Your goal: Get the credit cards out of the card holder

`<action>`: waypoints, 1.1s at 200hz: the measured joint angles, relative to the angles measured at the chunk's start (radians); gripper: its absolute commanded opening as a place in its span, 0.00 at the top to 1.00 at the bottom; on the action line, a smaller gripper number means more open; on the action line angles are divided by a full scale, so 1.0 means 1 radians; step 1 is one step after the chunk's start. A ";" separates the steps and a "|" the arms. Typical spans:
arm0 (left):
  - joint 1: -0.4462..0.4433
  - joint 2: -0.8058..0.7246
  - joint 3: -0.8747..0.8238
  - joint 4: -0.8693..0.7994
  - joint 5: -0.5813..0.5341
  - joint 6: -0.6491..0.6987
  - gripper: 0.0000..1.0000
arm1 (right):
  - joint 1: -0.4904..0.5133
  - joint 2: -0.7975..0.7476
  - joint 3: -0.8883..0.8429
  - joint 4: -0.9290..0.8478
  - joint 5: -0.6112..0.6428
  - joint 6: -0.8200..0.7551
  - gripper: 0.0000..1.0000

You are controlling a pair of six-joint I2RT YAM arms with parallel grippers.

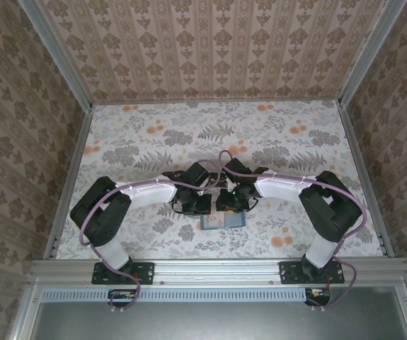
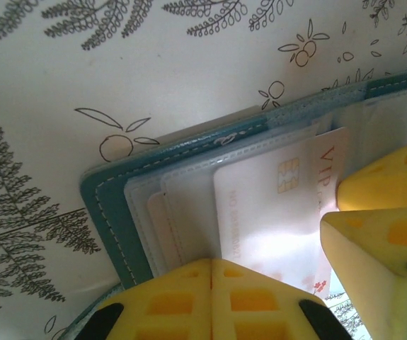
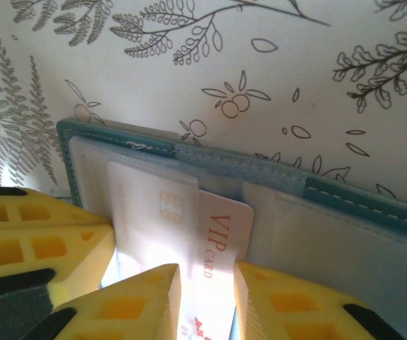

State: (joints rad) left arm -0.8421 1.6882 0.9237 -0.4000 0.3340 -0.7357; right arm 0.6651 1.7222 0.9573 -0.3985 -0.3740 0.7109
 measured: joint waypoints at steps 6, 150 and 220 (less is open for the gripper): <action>0.000 0.000 0.000 -0.001 0.000 0.000 0.92 | 0.000 0.000 0.000 0.000 0.000 0.000 0.71; -0.001 0.000 0.002 -0.008 -0.002 0.011 0.92 | -0.005 -0.029 -0.026 0.000 0.008 0.000 0.63; -0.002 0.000 0.006 -0.019 -0.005 0.011 0.92 | -0.021 -0.068 -0.063 0.014 0.007 0.008 0.63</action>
State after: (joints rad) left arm -0.8440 1.6882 0.9302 -0.4191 0.3286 -0.7246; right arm 0.6445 1.6539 0.8940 -0.3840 -0.3668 0.7193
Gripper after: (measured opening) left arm 0.083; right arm 0.367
